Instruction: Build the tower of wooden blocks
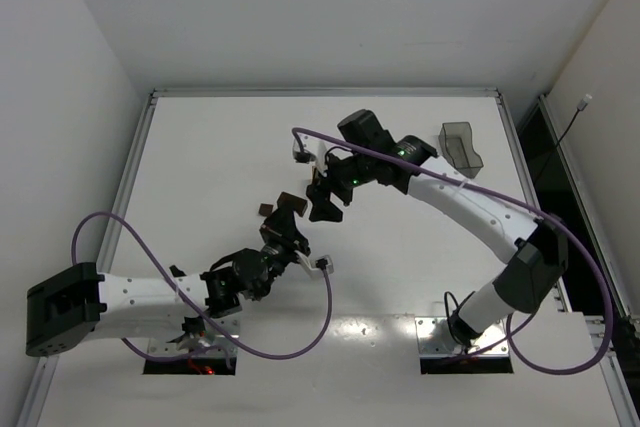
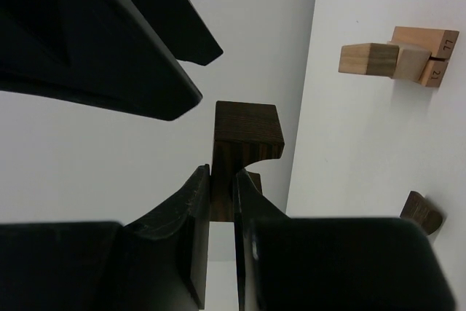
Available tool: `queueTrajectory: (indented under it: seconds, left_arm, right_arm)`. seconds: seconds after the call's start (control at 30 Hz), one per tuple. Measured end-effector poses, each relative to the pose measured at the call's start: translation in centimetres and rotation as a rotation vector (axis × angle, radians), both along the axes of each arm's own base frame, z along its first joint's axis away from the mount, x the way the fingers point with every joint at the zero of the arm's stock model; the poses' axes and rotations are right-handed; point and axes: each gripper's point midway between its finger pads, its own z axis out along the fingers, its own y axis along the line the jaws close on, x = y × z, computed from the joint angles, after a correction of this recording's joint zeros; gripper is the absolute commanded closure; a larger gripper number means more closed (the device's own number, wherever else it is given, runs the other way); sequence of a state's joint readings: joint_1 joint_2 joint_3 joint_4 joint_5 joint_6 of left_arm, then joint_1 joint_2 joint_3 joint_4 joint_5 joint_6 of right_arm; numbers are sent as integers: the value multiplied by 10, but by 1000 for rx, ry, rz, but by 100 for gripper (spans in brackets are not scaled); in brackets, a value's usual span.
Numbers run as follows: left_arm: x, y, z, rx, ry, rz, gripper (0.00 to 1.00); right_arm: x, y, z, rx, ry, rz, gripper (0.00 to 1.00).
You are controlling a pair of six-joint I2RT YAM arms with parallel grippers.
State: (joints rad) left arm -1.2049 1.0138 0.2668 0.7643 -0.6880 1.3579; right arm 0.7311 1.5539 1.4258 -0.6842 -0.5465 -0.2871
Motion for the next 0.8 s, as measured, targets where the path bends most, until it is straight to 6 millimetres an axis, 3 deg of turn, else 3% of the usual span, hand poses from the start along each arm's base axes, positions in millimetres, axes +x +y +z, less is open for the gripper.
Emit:
queueTrajectory:
  seconds: [0.8]
  left_arm:
    - [2, -10, 3, -1, 8, -15, 100]
  right_arm:
    - [13, 18, -11, 4, 40, -31, 30]
